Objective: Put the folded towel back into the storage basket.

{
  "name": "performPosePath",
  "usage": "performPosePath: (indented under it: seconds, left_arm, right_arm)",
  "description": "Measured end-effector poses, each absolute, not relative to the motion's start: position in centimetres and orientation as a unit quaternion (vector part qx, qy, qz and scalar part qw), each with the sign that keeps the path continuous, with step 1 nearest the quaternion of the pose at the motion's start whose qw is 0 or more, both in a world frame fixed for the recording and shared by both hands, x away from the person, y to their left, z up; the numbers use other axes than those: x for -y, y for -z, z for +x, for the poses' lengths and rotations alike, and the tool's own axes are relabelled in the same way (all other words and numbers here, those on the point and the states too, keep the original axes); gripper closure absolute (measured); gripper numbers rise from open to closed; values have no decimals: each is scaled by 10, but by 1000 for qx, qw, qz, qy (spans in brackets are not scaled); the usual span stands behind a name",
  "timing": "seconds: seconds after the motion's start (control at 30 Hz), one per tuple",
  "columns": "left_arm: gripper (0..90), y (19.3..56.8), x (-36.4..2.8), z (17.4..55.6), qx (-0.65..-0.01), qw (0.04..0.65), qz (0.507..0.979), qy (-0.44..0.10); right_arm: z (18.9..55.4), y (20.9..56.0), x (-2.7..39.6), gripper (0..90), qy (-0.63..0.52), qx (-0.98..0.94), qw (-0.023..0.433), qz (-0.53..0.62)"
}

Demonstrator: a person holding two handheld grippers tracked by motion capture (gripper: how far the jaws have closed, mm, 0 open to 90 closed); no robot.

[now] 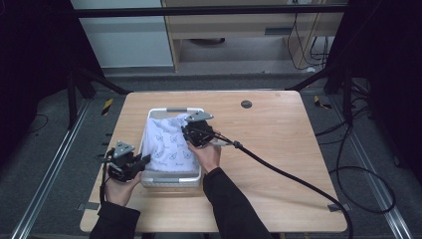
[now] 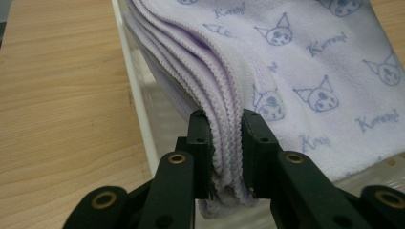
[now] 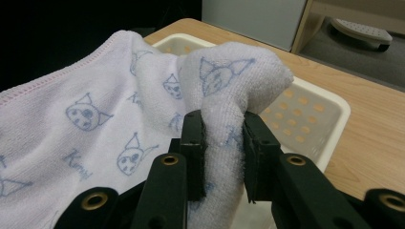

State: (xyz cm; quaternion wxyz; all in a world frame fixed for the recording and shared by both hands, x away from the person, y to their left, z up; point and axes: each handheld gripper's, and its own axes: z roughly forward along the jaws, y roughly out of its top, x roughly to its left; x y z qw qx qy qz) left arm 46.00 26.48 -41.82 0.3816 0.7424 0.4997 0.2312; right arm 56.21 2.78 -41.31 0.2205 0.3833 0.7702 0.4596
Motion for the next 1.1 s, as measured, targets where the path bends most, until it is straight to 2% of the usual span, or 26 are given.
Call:
performPosePath:
  seconds: [0.5,0.63,0.77,0.97,1.1]
  left_arm:
    - [739,432,-260,466,-506,364,749,-224]
    - [685,434,-260,467,-511,350,751,-230]
    - [606,429,-263,466,-513,364,741,-235]
    - [608,422,-261,461,-501,382,738,-242]
    - [606,415,-263,457,-495,397,732,-249]
  right_arm:
    - [566,428,-29,707,-441,-778,221,389]
    - [568,434,-29,667,-428,-786,225,386]
    - [569,435,-28,615,-421,-791,223,385]
    - [567,426,-21,546,-433,-781,233,385]
    - [563,417,-13,470,-442,-778,237,379]
